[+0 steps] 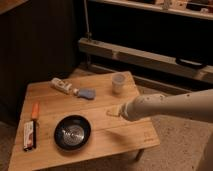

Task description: Push the ceramic bowl across the table

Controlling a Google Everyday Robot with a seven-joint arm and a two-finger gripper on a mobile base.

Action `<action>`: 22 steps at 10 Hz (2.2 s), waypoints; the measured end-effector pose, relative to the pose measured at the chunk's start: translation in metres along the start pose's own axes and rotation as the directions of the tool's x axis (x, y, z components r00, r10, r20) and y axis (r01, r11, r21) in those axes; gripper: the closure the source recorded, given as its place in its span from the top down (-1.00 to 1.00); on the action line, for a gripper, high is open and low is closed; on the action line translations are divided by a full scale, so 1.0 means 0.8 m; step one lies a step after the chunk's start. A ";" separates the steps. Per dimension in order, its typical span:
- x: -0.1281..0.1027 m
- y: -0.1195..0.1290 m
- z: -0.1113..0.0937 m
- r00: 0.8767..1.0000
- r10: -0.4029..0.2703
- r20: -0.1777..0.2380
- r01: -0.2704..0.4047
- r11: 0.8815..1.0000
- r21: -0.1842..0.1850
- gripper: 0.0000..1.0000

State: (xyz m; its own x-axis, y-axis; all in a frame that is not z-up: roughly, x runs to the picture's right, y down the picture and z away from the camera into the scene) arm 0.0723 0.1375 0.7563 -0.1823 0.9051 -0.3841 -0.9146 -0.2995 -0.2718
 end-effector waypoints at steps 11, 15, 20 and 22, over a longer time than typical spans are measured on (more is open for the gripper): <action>0.000 0.000 -0.001 1.000 0.000 0.001 0.000 1.000 0.000 0.60; 0.000 0.000 -0.001 1.000 0.000 0.001 0.000 1.000 0.000 0.60; -0.011 -0.007 -0.012 0.998 0.056 0.006 -0.056 0.997 -0.045 0.51; -0.015 0.011 -0.024 0.999 0.027 0.034 -0.027 0.999 -0.023 0.07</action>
State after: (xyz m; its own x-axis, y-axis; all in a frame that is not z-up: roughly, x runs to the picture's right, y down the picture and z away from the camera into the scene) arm 0.0736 0.1181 0.7417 -0.2195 0.9064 -0.3610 -0.9007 -0.3305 -0.2820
